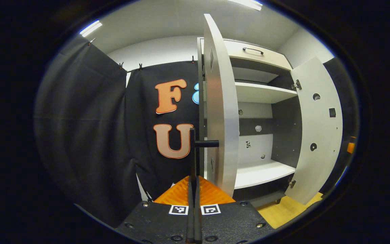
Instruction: Open the right door of the double-door shoe cabinet with the right hand, and open the left door with the left hand.
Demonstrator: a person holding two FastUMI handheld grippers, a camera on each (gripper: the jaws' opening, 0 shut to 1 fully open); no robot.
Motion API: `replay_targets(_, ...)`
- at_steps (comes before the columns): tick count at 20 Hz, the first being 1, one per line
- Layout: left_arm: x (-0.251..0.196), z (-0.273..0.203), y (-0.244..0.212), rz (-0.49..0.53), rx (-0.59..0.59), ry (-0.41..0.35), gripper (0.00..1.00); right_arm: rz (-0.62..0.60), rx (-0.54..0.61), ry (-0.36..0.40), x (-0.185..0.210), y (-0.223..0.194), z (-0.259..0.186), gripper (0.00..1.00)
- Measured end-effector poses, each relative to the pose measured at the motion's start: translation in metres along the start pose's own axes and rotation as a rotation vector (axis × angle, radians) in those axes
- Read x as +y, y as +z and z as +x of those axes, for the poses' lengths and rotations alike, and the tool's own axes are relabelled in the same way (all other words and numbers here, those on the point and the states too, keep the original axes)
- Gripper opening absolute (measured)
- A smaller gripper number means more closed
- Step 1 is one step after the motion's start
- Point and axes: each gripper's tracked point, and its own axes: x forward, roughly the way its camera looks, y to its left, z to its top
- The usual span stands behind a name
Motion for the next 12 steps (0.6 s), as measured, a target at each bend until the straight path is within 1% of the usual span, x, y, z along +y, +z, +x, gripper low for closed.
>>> replay_targets(1,0.000,-0.002,0.001,-0.008,0.001,-0.007,0.00,0.003,0.004,0.004,0.001,-0.001,0.001,0.89)
replay_targets(2,0.002,-0.004,0.001,-0.004,0.002,-0.013,0.00,0.006,0.007,0.006,0.001,-0.002,0.001,0.97)
replay_targets(3,0.001,-0.006,0.001,0.001,0.002,-0.013,0.00,0.005,0.010,0.006,0.001,-0.003,0.002,0.89)
replay_targets(9,0.002,-0.036,-0.001,0.020,0.025,0.021,0.01,0.003,0.030,0.006,0.000,-0.010,0.004,0.89)
replay_targets(12,0.000,-0.054,0.017,0.036,-0.015,0.029,0.00,-0.015,0.029,-0.011,-0.005,-0.010,0.004,0.89)
